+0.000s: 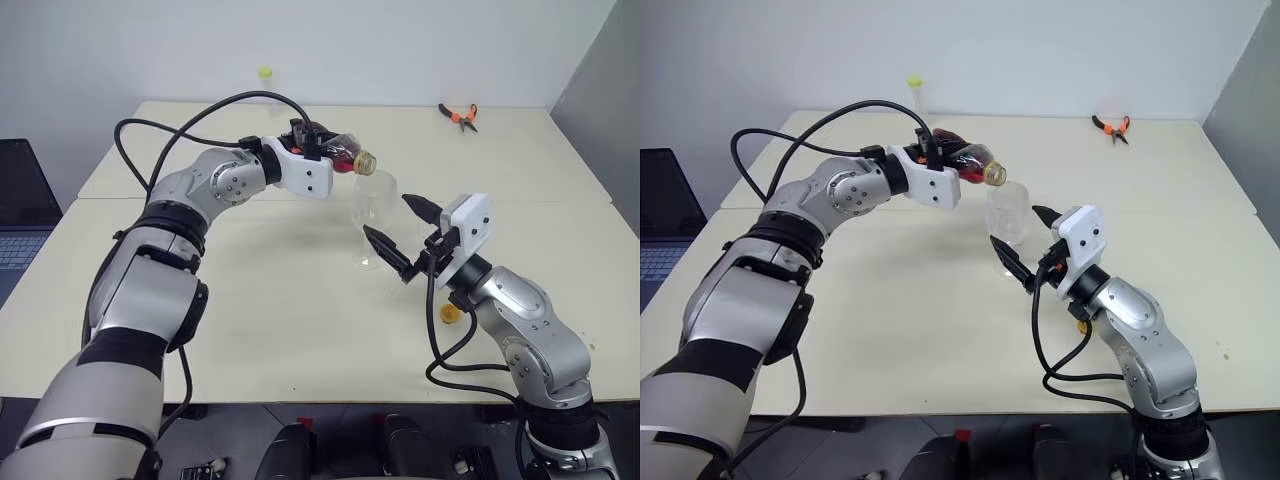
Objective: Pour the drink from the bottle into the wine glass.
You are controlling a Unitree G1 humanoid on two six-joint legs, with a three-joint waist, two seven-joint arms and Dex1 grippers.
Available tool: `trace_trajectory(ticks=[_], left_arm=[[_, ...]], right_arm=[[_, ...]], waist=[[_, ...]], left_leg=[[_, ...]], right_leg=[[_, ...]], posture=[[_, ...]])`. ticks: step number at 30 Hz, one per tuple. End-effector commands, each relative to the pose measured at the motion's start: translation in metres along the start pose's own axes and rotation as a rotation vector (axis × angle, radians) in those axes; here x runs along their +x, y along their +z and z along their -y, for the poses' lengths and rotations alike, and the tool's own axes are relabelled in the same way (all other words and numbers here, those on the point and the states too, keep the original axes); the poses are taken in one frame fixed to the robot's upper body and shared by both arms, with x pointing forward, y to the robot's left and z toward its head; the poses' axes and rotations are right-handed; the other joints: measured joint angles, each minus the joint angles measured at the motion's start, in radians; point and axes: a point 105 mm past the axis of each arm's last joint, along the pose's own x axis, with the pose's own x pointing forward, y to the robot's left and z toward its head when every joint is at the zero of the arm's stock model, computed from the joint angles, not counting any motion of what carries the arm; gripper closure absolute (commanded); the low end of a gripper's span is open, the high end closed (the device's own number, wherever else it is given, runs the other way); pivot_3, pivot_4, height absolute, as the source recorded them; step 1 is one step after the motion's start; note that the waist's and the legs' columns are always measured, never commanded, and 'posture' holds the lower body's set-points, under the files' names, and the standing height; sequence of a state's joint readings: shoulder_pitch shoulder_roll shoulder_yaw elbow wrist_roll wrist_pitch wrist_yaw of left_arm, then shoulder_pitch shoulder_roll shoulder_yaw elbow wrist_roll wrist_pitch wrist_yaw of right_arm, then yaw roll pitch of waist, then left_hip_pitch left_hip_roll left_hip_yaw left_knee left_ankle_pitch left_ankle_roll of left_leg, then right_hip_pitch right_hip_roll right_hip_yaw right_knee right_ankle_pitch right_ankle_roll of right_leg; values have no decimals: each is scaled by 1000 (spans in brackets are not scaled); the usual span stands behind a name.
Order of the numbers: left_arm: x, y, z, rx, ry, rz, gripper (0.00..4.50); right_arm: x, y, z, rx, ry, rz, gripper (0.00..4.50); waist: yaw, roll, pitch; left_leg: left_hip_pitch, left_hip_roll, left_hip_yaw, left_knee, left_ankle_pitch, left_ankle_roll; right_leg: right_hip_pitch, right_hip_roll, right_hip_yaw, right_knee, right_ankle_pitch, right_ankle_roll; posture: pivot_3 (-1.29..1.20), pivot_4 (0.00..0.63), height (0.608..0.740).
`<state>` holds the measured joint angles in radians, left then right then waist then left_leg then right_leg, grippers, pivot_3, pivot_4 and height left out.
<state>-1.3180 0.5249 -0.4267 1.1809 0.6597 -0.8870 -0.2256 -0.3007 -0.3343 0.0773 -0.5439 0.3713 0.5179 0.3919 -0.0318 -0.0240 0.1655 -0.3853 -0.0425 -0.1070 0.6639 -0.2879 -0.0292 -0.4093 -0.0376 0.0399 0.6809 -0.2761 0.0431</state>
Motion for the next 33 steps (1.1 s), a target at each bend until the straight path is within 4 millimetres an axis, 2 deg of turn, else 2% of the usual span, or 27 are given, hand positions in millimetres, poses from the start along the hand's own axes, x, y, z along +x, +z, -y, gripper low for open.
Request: trace_trajectory(ticks=[1,33], left_arm=[[-2,4,-31,64,80,21,3548],[-6,-3,-36,126,100,-12,3604]], right_arm=[[-1,8,-3,-25,6,23,0],[-1,5,-6,-12,21,11,0]], waist=[[0,0,0],[0,0,0]], left_leg=[[0,0,0,0,0,0],[0,0,0,0,0,-1]], right_leg=[[0,0,0,0,0,0],[0,0,0,0,0,0]], posture=[[0,150,740],[0,150,740]])
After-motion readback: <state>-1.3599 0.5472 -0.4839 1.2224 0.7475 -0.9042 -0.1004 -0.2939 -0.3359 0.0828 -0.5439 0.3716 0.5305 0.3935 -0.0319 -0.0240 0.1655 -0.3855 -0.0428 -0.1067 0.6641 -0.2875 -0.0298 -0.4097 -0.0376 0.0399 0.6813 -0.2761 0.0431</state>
